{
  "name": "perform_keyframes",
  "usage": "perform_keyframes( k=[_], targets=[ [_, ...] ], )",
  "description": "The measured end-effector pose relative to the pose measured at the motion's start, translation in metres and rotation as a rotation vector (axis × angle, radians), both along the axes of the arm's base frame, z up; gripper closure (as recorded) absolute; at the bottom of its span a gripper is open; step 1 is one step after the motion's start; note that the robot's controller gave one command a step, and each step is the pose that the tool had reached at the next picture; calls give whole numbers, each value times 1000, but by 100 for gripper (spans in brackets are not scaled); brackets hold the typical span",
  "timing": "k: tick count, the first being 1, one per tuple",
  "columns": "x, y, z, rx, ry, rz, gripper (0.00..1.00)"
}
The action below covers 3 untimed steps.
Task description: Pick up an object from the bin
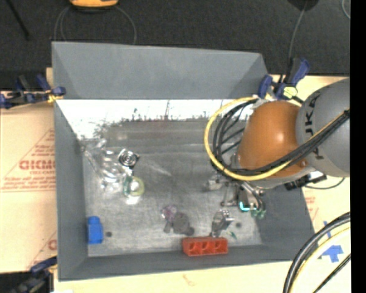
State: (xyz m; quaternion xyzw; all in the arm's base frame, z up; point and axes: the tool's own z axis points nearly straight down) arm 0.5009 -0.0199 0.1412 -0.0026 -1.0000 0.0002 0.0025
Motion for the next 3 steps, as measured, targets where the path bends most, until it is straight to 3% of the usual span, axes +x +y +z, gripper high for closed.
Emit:
perform_keyframes(
  k=[1, 2, 3],
  targets=[
    [-11, 37, -23, -1, -29, 150, 0],
    [24, 83, -67, 2, -13, 147, 0],
    [24, 81, -64, 2, -13, 146, 100]
  ],
)
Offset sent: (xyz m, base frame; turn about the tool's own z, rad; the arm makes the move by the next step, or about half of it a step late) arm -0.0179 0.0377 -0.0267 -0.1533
